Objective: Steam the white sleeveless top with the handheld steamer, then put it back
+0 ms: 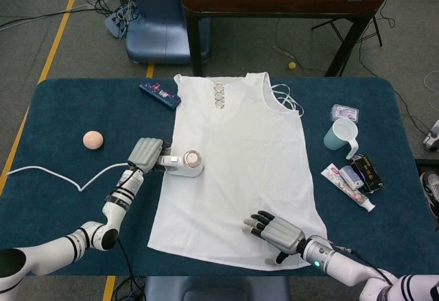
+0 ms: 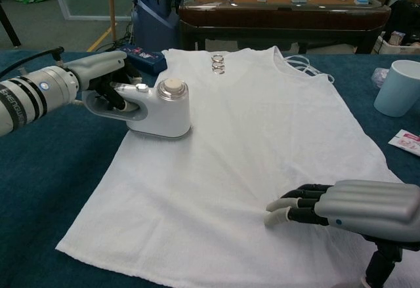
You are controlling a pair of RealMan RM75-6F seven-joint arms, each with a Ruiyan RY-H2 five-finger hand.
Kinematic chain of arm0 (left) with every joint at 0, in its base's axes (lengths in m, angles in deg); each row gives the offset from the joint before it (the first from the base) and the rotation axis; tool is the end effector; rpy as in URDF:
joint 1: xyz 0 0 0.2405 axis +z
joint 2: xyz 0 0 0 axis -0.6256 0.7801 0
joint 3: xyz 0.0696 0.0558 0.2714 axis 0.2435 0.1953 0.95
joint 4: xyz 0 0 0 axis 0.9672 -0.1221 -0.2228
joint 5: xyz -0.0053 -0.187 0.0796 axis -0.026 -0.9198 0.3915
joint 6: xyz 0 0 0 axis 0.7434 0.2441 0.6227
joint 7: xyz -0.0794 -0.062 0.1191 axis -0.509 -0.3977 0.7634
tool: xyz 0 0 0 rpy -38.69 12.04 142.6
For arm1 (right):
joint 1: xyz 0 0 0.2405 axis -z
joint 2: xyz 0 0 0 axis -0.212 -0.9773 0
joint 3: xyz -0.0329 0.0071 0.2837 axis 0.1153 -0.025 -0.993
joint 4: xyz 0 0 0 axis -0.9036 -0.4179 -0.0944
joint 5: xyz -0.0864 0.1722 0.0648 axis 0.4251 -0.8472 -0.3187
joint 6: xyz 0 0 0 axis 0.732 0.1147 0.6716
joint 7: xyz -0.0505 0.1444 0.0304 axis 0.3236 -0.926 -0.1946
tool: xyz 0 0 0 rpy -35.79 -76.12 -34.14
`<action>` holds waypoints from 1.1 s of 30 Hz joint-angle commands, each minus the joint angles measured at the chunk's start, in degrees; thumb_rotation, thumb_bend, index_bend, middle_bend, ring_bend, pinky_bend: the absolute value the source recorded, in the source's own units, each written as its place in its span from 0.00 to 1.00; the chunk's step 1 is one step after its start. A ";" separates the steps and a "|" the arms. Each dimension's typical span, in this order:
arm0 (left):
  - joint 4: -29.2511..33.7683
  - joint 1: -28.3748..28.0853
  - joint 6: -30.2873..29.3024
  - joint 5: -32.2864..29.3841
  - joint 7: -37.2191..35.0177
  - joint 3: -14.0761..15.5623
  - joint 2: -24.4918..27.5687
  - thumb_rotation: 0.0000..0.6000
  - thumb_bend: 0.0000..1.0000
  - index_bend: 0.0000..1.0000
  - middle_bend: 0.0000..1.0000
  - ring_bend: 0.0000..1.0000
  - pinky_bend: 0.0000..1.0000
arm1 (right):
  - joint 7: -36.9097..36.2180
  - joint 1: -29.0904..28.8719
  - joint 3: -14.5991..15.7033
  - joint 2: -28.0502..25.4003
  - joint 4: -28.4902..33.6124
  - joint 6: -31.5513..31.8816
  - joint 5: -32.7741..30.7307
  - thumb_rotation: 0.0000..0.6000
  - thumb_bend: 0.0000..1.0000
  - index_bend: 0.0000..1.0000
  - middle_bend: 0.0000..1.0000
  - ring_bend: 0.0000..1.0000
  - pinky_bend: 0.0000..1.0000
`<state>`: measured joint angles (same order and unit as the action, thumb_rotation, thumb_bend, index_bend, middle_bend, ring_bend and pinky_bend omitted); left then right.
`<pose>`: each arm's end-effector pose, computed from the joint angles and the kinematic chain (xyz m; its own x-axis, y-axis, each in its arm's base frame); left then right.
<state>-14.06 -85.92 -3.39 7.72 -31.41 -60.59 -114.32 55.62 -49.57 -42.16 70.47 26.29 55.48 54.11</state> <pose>-0.1699 0.4344 -0.0228 0.2778 0.2355 0.9313 0.9376 -0.2777 -0.2095 -0.2290 -0.2365 -0.0214 0.6526 -0.5332 0.5383 -0.7102 -0.6781 0.1893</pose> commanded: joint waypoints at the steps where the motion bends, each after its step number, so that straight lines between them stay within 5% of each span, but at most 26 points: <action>1: 4.98 2.69 -2.66 2.32 -2.00 1.15 3.74 1.00 0.25 0.94 0.89 0.73 0.79 | -0.09 0.01 -0.02 -0.07 0.05 0.10 0.09 0.84 0.27 0.00 0.06 0.00 0.00; 14: 17.75 11.19 -11.50 9.33 -2.66 7.76 10.13 1.00 0.25 0.94 0.89 0.73 0.79 | -1.33 -0.34 0.36 0.24 -0.67 -0.23 0.96 0.84 0.27 0.00 0.06 0.00 0.00; 33: 15.57 12.99 -11.88 12.40 3.29 11.14 5.18 1.00 0.25 0.94 0.89 0.73 0.79 | -1.71 0.49 1.21 -0.46 -0.81 0.86 1.60 0.84 0.27 0.00 0.06 0.00 0.00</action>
<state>1.79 -72.96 -15.26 19.98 -28.11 -49.41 -108.96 53.90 -49.08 -40.94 70.00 25.48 56.34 55.71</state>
